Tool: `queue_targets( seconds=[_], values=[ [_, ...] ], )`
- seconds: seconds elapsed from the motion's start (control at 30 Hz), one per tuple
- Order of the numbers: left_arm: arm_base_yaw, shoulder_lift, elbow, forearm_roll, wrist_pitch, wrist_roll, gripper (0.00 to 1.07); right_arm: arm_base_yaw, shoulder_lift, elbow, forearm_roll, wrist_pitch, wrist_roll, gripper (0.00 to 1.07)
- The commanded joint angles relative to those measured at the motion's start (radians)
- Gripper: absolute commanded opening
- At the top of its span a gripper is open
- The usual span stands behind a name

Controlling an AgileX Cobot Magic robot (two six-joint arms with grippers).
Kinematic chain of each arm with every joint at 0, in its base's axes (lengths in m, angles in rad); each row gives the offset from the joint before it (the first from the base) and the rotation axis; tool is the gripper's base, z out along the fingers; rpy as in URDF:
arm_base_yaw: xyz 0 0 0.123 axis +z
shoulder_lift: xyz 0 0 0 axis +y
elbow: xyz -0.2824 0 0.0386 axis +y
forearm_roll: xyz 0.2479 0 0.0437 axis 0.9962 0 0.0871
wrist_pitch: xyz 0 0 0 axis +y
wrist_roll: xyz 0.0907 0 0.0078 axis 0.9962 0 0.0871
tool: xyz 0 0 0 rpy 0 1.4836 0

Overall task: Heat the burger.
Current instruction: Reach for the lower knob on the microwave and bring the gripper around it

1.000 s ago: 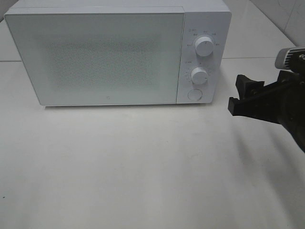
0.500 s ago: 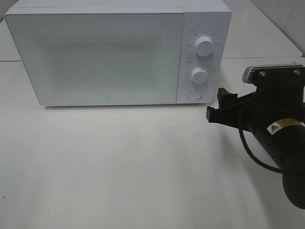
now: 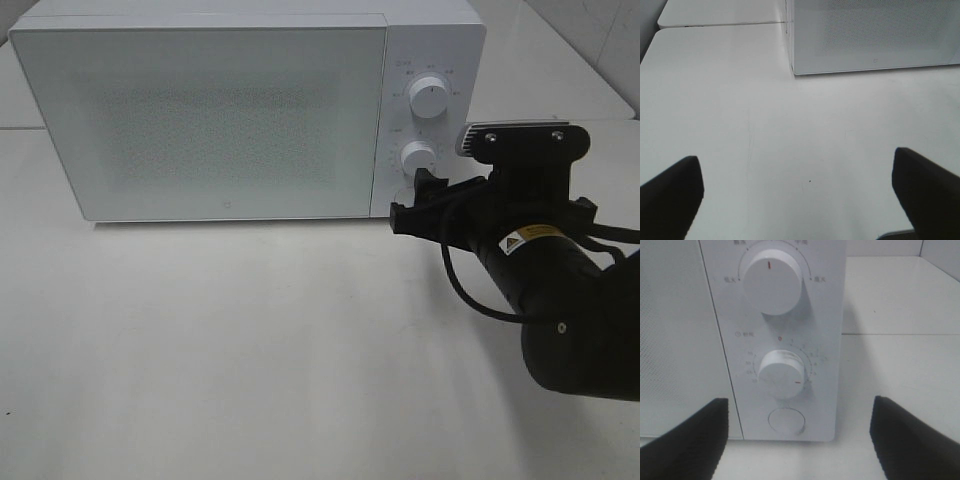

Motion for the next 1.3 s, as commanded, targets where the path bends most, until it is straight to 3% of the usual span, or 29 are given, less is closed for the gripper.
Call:
queue_targets(
  seconds=[0.03,0.9,1.3],
  values=[
    [0.001,-0.026,0.004,-0.010,-0.009,-0.007,0.97,0.002,0.017,-0.055,-0.025,-0.068,-0.018,0.79],
    [0.001,-0.026,0.004,-0.010,-0.009,-0.007,0.97,-0.080,0.245,-0.299,-0.049,-0.048,-0.123,0.76],
    [0.001,-0.026,0.004,-0.008,-0.009,-0.007,0.97,-0.109,0.288,-0.340,-0.056,-0.027,-0.119,0.76]
  ],
)
